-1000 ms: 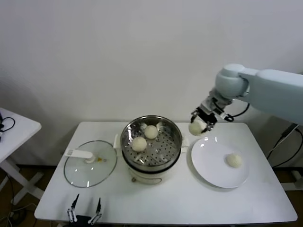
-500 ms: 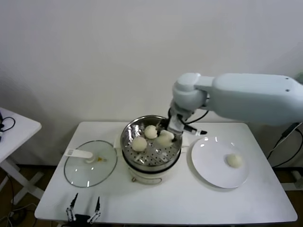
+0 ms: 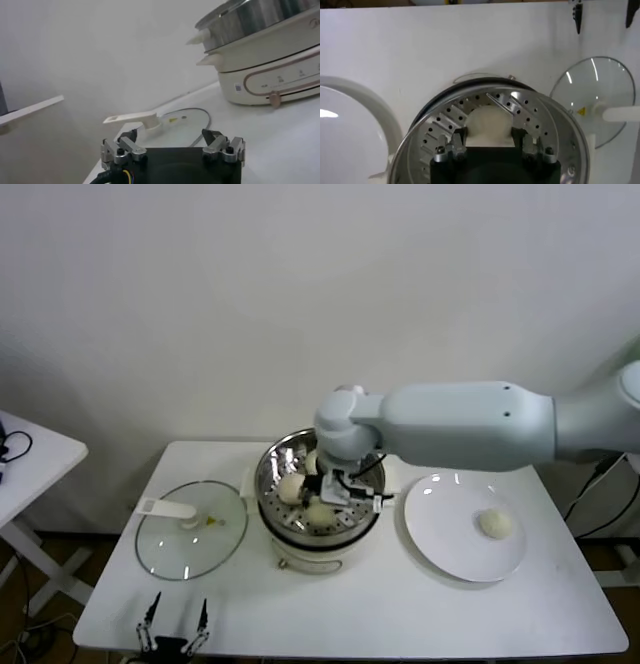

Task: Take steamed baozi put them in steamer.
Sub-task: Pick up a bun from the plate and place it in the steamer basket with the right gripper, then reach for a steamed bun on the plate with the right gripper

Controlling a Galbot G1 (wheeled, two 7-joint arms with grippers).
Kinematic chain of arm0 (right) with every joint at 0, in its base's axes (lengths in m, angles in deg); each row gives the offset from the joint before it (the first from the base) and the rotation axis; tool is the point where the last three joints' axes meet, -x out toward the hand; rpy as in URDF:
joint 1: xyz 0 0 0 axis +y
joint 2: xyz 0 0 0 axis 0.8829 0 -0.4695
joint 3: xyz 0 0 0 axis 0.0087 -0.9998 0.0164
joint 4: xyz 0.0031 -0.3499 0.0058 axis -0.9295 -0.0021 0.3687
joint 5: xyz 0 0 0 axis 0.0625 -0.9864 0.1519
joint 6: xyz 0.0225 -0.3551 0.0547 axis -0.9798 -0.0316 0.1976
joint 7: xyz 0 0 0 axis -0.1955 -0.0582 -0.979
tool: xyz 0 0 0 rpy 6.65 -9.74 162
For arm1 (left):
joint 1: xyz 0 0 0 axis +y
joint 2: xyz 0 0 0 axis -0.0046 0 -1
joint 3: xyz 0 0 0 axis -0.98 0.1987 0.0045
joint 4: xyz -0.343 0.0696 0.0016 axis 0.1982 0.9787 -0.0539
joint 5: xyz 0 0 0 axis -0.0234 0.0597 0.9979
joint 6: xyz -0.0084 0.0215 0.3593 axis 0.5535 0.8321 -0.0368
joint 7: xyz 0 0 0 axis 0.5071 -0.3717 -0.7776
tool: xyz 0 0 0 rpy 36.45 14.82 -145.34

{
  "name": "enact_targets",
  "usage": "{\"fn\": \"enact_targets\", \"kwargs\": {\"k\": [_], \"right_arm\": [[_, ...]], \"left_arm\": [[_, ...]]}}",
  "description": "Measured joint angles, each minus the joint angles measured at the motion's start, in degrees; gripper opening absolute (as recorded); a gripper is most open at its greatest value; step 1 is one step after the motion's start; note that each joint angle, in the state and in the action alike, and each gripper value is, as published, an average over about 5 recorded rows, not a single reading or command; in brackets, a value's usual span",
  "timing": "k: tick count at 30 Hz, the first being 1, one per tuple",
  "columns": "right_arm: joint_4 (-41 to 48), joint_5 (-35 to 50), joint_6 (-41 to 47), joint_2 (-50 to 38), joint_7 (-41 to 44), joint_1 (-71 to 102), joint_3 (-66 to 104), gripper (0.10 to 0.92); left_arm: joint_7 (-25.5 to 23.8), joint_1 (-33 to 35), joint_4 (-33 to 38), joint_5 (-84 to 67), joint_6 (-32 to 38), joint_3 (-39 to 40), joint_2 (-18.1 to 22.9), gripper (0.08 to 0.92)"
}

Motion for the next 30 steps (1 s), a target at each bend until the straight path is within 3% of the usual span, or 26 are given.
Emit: {"fn": "enact_targets", "kwargs": {"k": [9, 12, 19, 30], "right_arm": [[2.1, -1.7, -0.7, 1.8, -0.4, 2.9, 0.2, 0.621], [2.5, -1.8, -0.9, 2.2, -0.7, 3.3, 0.3, 0.651], [3.0, -2.1, -1.9, 2.2, -1.4, 3.3, 0.9, 0.802], [4.3, 4.1, -2.9, -1.3, 0.4, -3.9, -1.5, 0.823]], "left_arm": [[0.0, -0.4, -0.4, -0.1, 0.0, 0.0, 0.0, 0.823], [0.0, -0.5, -0.5, -0.1, 0.0, -0.1, 0.0, 0.823], [0.1, -0.5, -0.6, 0.0, 0.0, 0.0, 0.0, 0.823], [0.1, -0.3, -0.5, 0.2, 0.1, 0.0, 0.0, 0.823]]}}
